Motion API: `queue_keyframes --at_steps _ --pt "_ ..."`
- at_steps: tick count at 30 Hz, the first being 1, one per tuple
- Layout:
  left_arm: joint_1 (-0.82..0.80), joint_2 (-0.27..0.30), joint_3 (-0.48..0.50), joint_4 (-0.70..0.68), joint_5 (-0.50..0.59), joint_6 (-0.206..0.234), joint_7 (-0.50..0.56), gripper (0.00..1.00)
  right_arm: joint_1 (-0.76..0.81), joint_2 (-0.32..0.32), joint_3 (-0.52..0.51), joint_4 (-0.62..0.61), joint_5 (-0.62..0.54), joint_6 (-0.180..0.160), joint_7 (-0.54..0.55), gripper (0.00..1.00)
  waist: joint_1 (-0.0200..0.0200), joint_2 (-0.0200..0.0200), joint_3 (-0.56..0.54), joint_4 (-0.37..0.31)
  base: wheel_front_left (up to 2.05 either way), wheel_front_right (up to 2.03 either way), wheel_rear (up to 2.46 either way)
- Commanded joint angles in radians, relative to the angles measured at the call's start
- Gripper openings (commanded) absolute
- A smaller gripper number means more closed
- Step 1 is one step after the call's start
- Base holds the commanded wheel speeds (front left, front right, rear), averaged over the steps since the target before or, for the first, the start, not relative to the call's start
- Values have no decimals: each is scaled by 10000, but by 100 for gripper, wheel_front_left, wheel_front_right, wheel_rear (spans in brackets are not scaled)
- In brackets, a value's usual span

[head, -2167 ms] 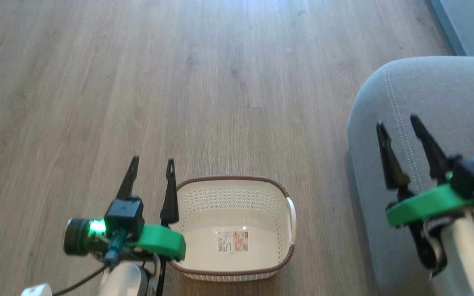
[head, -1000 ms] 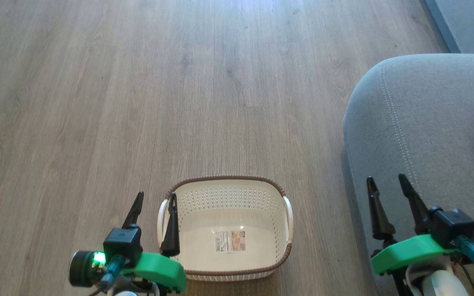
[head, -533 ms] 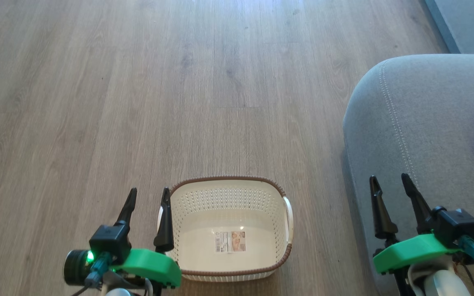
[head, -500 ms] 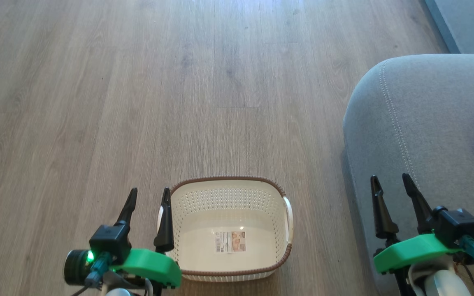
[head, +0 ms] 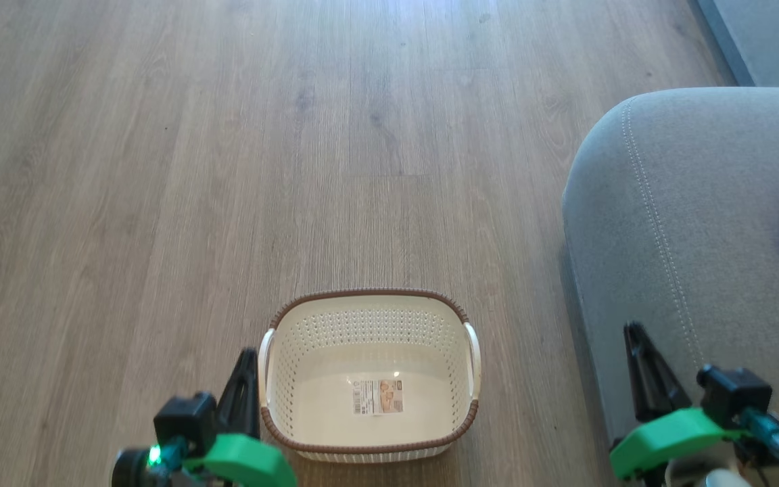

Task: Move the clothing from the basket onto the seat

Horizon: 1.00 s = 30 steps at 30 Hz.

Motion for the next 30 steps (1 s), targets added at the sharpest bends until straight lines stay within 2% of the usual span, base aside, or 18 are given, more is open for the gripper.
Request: queue_keyframes --at_steps 1,30 --pt "-92 7 30 -205 -207 -29 24 0 -109 0 -19 -165 208 0 41 0 0 0 1 -3 0 0 0" --pt "-448 186 633 26 -3401 -662 672 0 -404 -33 -214 -159 3365 -1 833 0 0 0 7 -55 0 0 0"
